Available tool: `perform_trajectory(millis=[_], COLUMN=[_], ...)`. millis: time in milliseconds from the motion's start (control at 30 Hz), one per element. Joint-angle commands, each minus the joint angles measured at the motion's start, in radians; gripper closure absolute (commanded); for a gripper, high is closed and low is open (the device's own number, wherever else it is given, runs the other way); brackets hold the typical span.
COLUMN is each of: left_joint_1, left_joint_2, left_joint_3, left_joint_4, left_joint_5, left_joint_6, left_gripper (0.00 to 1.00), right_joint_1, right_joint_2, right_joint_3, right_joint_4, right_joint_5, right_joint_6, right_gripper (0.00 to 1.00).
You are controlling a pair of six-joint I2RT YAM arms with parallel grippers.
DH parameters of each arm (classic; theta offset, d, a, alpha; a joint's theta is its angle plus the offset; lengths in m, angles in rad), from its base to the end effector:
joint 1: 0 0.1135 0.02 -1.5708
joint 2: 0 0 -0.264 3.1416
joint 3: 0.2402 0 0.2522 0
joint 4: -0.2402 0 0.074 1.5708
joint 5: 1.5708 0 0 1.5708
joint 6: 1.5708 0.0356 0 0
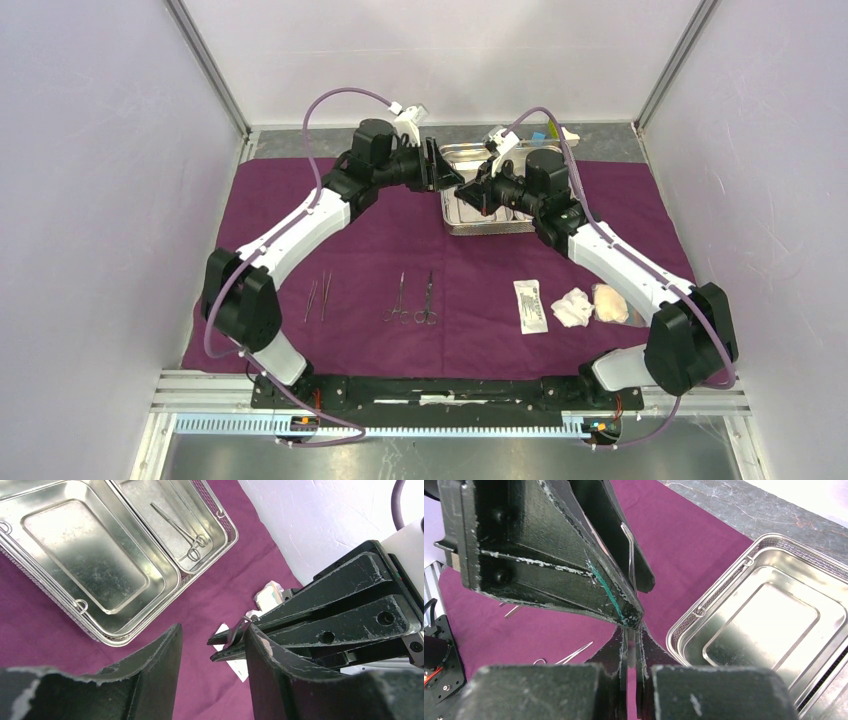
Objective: Open and lay out the surgical kit
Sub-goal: Pick up the medical item from the container.
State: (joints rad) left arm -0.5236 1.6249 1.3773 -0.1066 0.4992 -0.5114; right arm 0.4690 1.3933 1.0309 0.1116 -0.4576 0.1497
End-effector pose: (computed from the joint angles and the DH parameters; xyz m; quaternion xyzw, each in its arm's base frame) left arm 0.3251 -0.2074 0.3387 0.1460 0.7943 -0.4501 0.3810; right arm 0.2840 0.1615 0.3163 -0.2596 0.7375 0.3525 0.5142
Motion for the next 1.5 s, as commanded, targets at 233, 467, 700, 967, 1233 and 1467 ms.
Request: perform_trajectory(millis=[233,467,700,967,1233,1467], left_joint_1=[-0.008,-0.014,-0.018,-0.024,-0.024,-0.024], left_joint_2=[0.02,0.03,0.044,0.039,0.023,0.03], left_joint_3=[0.021,0.014,0.016,0.009,-0.007,-0.011], left_joint_4=[0.102,0.142,0.142,0.132,0.127,0.14], left_joint_5=[0.04,0.053,0.026,0.006,-0.024,-0.004], left_joint_6=[-0.066,-0.077,-0.063,-0.045,-0.03,-0.039], left_gripper=[0.69,0.78,0.74,0.74,0.66,0.72], right_joint_1=[-0.001,-0.002,-0.001,-0.002,-0.01,-0.016], right_joint_2=[-0.007,0.008,0.026,0.022,0.02,0.024], right_joint_3=[0.003,0.006,0.007,-0.007,-0.021,-0.026], right_joint_4=[0.044,0.059,0.066,0.075,0.086,0.092], right_joint_5=[0.032,0.036,0.048,0.059,0.06,0.059], right_joint_6=[0.025,0.077,0.174,0.205,0.225,0.232], right_gripper=[1.0,0.99,1.0,1.0,1.0,1.0])
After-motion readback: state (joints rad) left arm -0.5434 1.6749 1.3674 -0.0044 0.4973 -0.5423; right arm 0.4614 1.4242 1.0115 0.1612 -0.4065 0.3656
